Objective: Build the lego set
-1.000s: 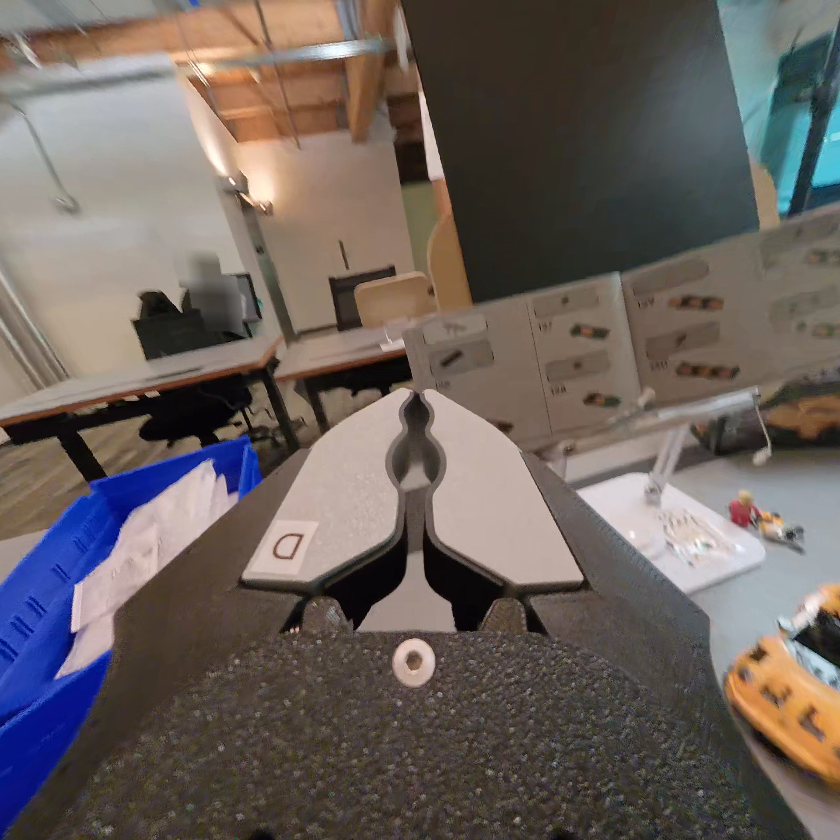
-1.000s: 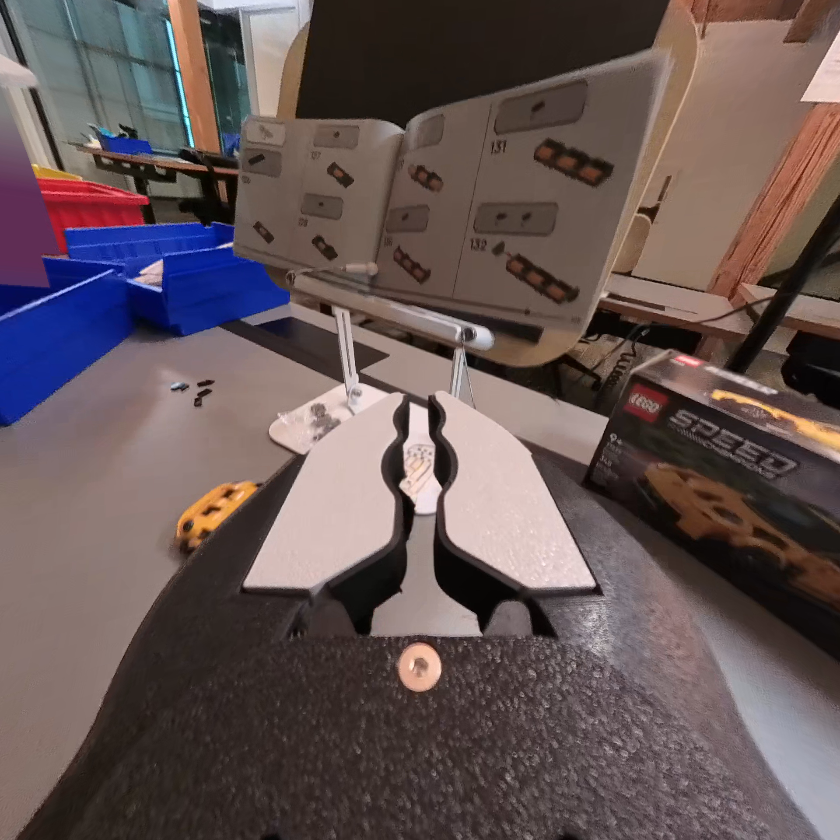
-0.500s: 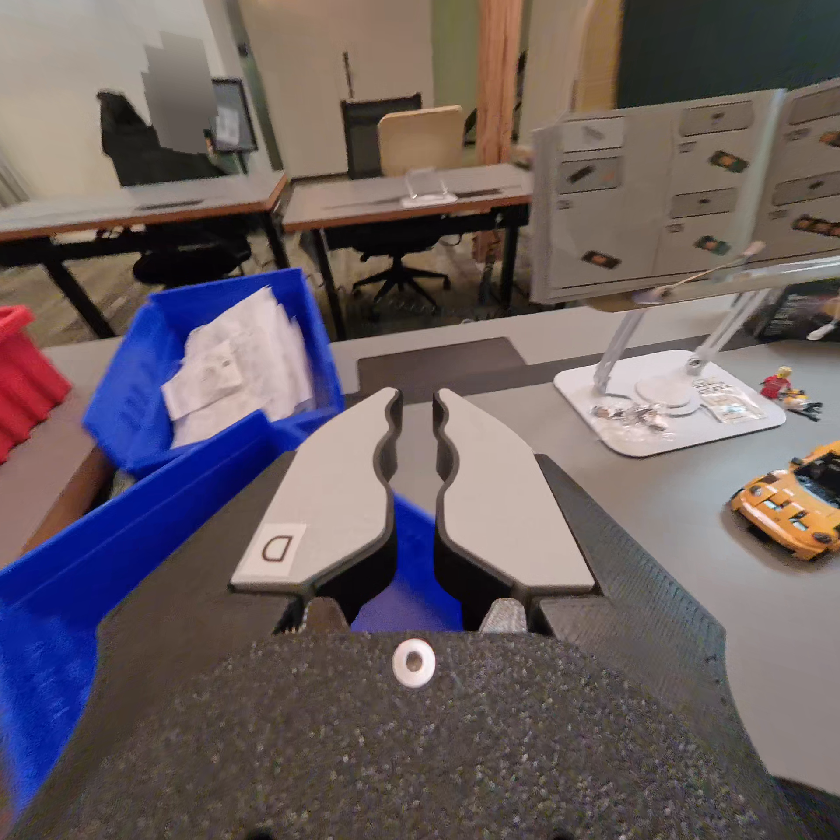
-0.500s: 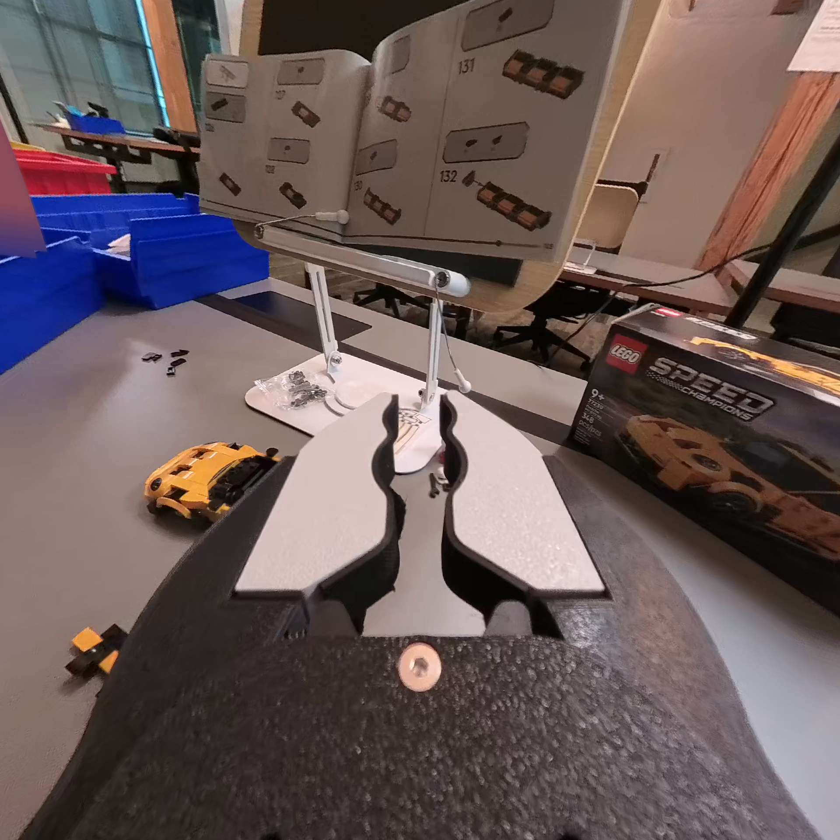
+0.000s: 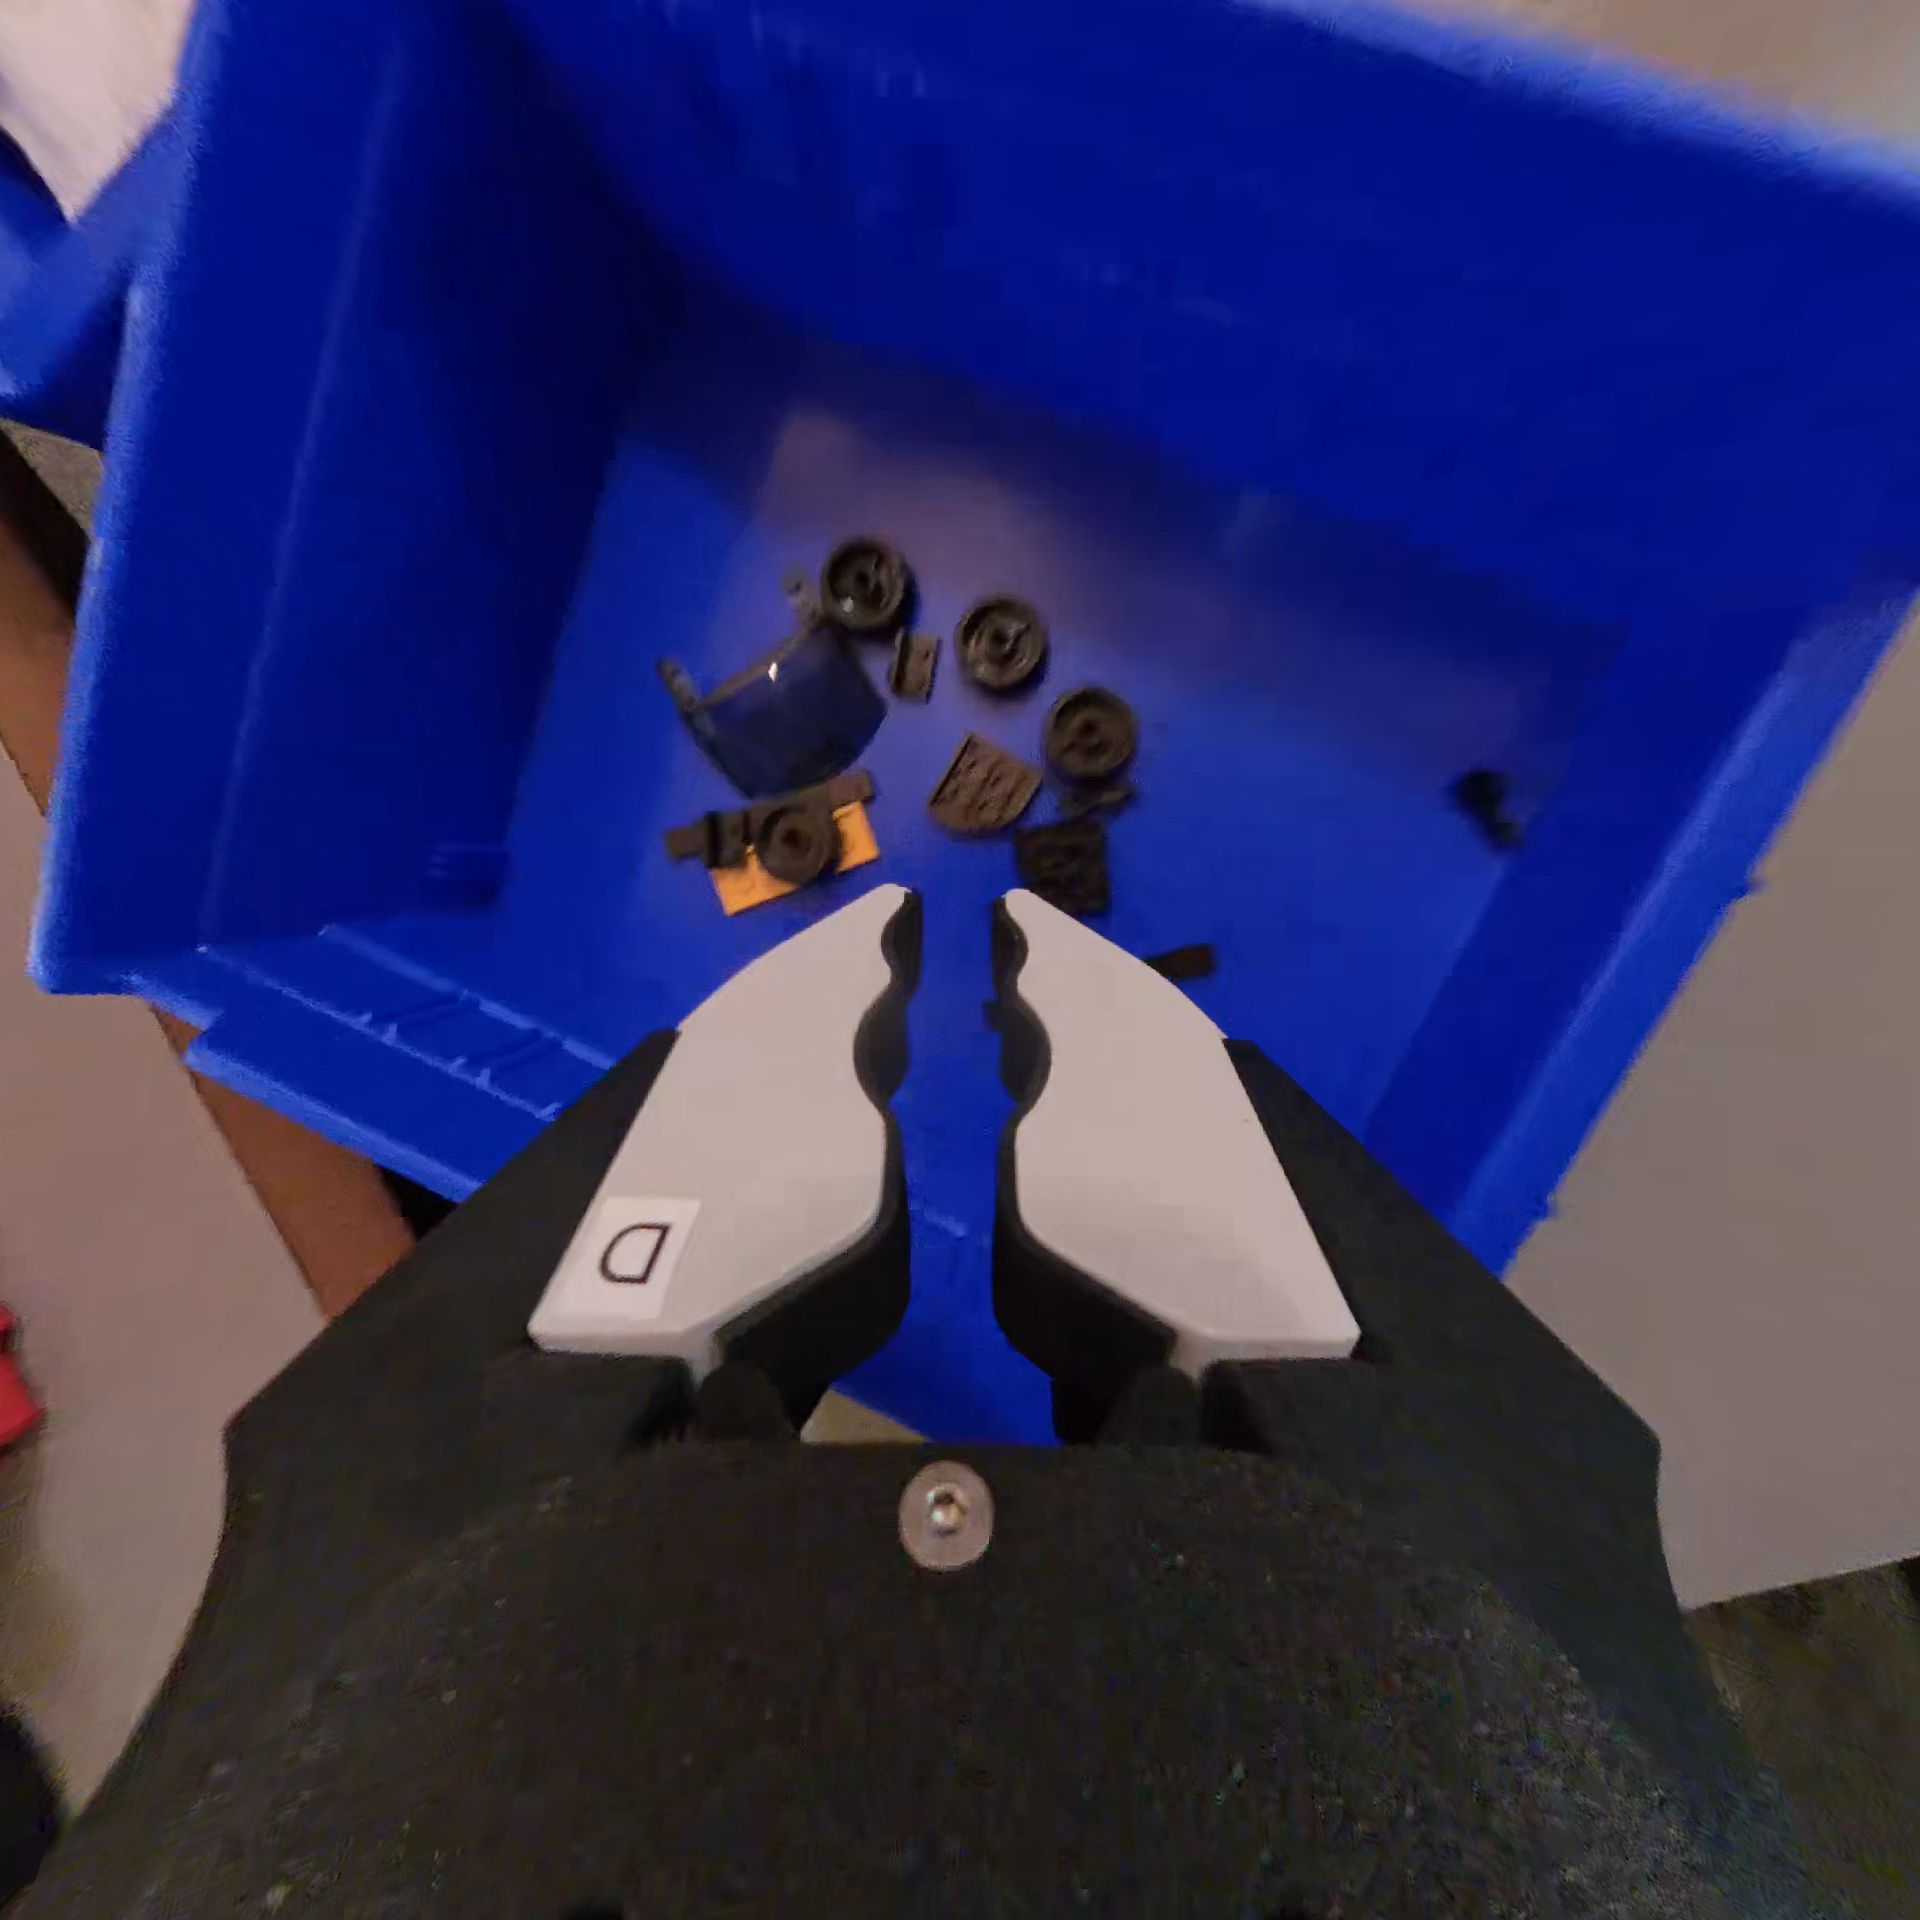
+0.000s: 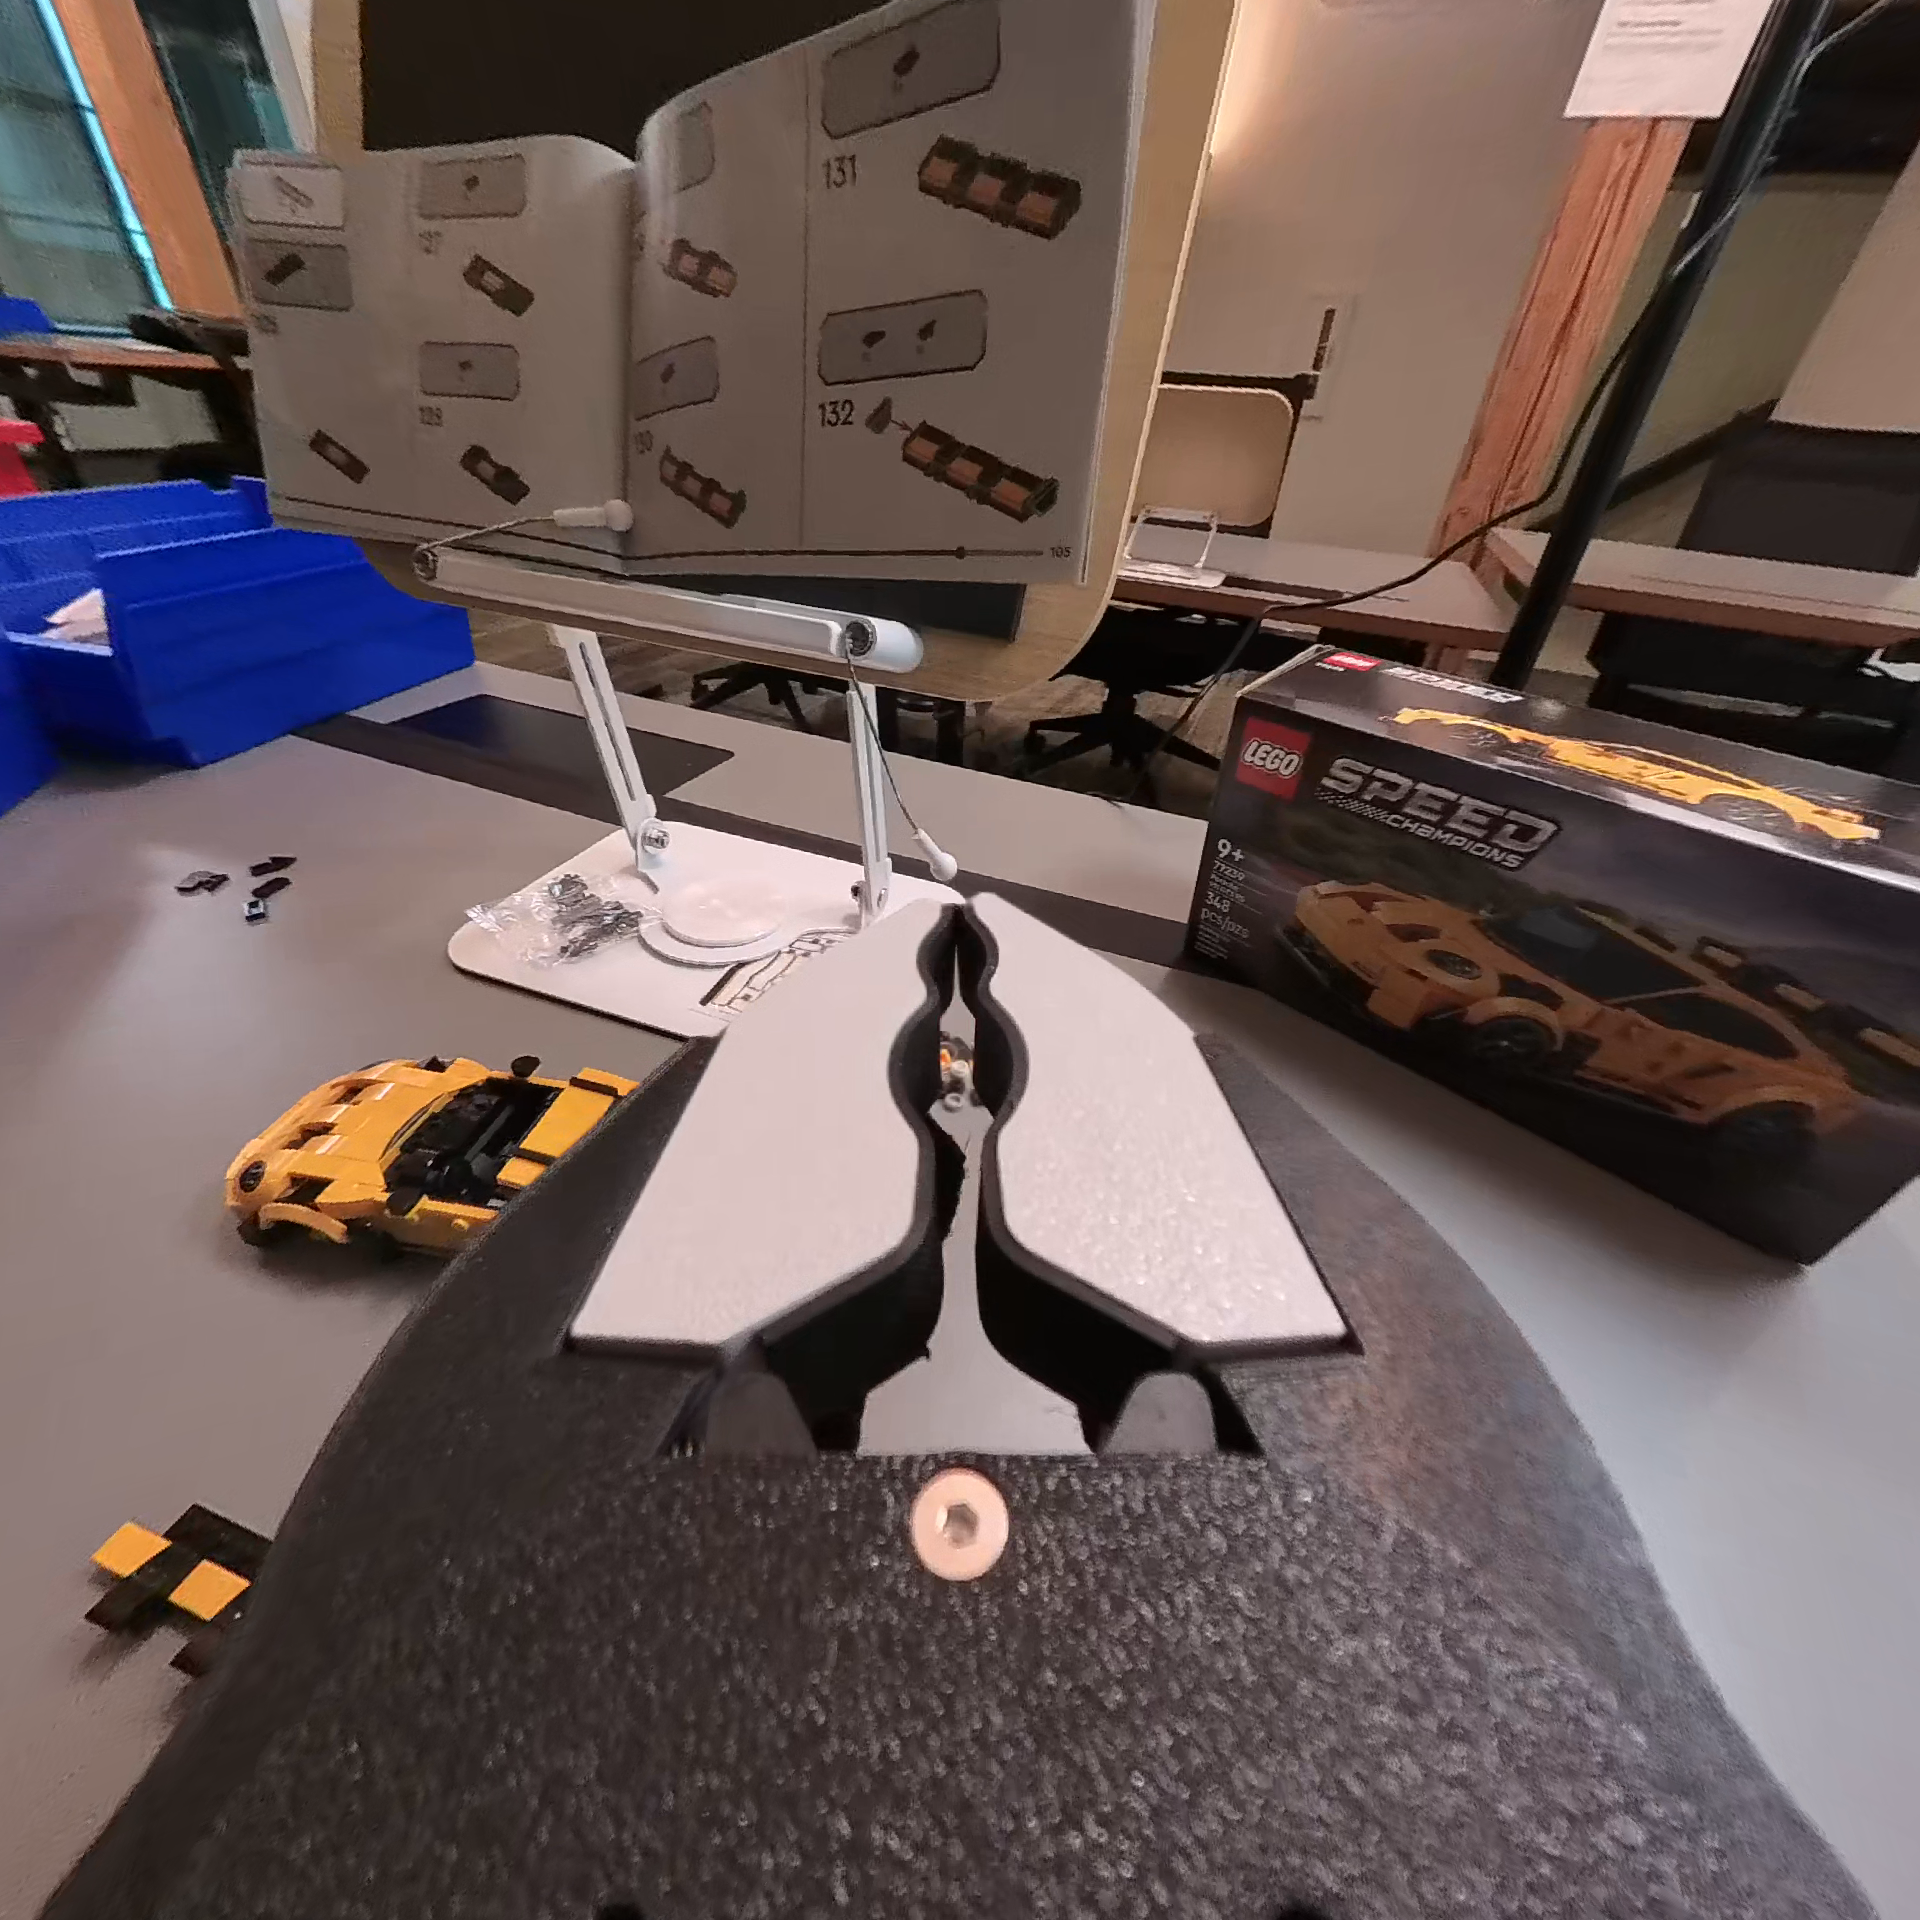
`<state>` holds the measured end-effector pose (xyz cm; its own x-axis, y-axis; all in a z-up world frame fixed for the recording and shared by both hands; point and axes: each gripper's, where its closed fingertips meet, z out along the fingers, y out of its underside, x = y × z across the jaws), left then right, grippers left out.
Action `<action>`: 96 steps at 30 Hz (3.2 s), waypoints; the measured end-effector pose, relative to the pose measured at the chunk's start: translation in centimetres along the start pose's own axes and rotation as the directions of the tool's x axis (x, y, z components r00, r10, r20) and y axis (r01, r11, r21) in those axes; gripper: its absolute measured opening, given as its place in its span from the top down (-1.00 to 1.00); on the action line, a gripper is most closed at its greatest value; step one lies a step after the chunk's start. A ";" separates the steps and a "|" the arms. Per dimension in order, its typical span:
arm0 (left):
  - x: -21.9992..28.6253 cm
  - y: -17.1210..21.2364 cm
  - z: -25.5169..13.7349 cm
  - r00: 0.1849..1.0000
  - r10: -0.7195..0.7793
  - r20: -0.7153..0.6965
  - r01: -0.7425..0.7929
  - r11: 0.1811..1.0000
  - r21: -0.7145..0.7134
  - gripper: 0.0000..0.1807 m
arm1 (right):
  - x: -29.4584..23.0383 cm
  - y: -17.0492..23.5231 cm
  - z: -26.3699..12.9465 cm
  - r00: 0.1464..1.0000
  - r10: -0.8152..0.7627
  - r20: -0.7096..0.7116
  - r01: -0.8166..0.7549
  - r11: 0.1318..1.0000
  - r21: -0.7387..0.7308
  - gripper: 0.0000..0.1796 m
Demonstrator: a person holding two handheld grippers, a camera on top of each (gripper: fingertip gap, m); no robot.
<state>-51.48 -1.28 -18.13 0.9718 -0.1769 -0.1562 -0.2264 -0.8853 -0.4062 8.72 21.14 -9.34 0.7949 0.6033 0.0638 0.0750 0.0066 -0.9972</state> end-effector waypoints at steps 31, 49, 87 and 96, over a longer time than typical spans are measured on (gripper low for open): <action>0.3 3.7 4.2 0.919 0.068 -0.389 -0.256 0.853 -0.455 0.85 | 0.5 2.5 0.4 1.000 -0.005 -0.016 0.003 0.996 -0.084 1.00; -6.5 3.0 7.2 0.977 0.154 -0.147 -0.210 0.803 -0.557 0.71 | 0.0 2.7 0.6 1.000 -0.025 0.002 0.025 0.995 -0.093 1.00; 41.3 -11.6 5.9 0.503 0.717 -0.483 -0.717 0.658 0.231 0.76 | 0.4 1.6 -1.2 0.999 -0.037 0.039 0.038 0.999 -0.010 1.00; 37.2 -10.8 4.2 0.613 0.707 -0.353 -0.652 0.705 0.279 0.75 | 0.3 1.7 -1.2 0.999 -0.025 0.044 0.025 1.000 -0.013 1.00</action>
<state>-13.14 3.48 -23.31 0.4592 -0.8860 -0.0646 -0.8116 -0.3888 -0.4361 9.81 20.42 -10.94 0.7653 0.6378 0.0868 0.1028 0.0119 -0.9946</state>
